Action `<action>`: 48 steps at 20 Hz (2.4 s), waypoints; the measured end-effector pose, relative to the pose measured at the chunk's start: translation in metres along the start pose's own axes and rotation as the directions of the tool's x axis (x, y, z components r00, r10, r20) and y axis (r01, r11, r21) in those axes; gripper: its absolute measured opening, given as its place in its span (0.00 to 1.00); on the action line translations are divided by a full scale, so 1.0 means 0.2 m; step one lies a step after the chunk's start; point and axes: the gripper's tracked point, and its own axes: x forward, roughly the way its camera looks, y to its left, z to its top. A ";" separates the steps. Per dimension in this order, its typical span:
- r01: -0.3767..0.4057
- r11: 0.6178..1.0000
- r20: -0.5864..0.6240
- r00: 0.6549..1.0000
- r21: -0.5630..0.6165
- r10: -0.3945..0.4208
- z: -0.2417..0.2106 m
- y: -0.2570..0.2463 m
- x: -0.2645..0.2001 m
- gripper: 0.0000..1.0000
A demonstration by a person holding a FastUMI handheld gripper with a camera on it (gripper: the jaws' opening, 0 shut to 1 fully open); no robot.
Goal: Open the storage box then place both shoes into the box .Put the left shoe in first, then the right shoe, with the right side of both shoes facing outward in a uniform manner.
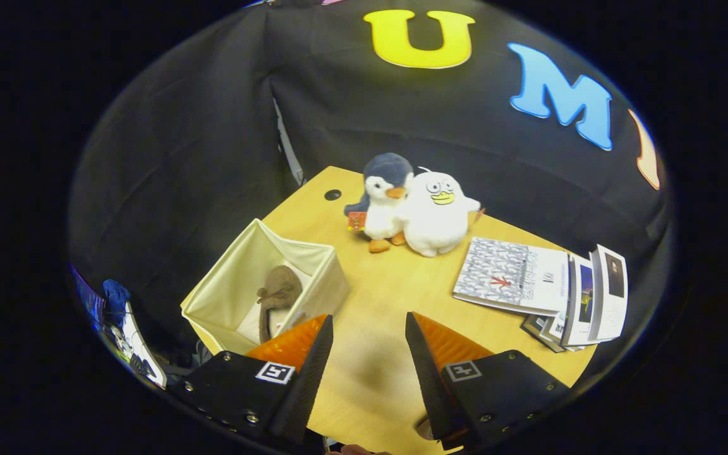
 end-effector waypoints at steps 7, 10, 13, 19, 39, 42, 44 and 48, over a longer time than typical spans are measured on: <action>0.101 0.987 -0.043 0.994 0.124 -0.096 -0.30 -0.40 -0.07 0.72; 0.132 0.977 -0.064 0.990 0.166 -0.123 -0.43 -0.52 -0.06 0.71; 0.165 0.964 -0.111 0.983 0.209 -0.145 -0.61 -0.63 -0.04 0.72; 0.225 0.936 -0.224 0.960 0.272 -0.166 -0.97 -0.78 -0.04 0.72; 0.181 0.837 -0.294 0.955 0.516 -0.025 -1.26 -0.89 0.16 0.00; 0.100 0.846 -0.238 0.971 0.524 0.033 -1.05 -0.77 0.06 0.00; 0.044 0.875 -0.188 0.981 0.481 0.054 -0.86 -0.65 -0.01 0.00; -0.032 0.920 -0.110 0.991 0.391 0.081 -0.48 -0.46 -0.07 0.00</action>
